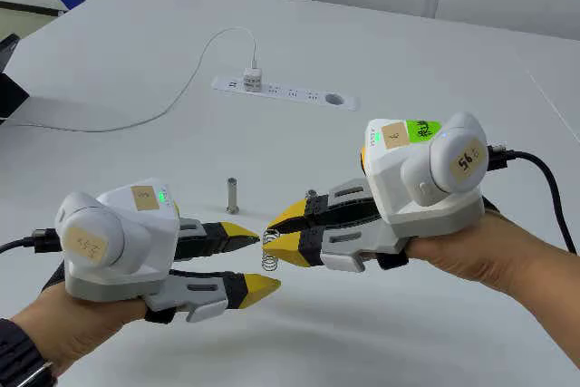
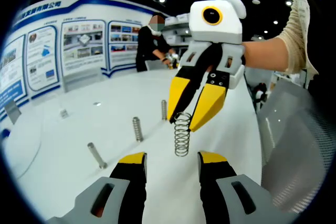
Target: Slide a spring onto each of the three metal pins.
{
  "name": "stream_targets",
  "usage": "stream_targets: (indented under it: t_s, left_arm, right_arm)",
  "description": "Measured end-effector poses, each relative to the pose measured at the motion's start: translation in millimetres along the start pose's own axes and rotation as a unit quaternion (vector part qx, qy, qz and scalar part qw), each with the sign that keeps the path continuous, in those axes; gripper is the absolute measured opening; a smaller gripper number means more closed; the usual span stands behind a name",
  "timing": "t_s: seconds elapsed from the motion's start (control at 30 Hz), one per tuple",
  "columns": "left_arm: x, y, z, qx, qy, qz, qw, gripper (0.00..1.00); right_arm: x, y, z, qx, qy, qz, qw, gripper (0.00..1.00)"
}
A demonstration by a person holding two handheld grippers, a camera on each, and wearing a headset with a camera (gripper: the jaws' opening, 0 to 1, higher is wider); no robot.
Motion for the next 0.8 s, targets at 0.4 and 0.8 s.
stream_targets:
  t_s: [0.4,0.8]
  left_arm:
    - [-6.1,1.9,12.2,-0.029,-0.039,-0.003,0.9988,0.60]
    - [-13.1,4.2,19.5,-0.049,-0.068,-0.009,0.9964,0.71]
  right_arm:
    - [-2.9,-3.5,-5.7,-0.001,0.018,-0.008,0.9998,0.12]
    - [-5.2,-9.0,-18.8,-0.002,0.054,-0.019,0.9984,0.12]
Point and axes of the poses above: the centre of the closed fingertips' face, and the gripper's own axes: x roughly forward along the fingers, z roughly to its left, y roughly out of its underside, the point moved 9 cm from there along -x, roughly backward along the fingers, and after that the axes turned 14 degrees about -y, right-handed, at the moved point
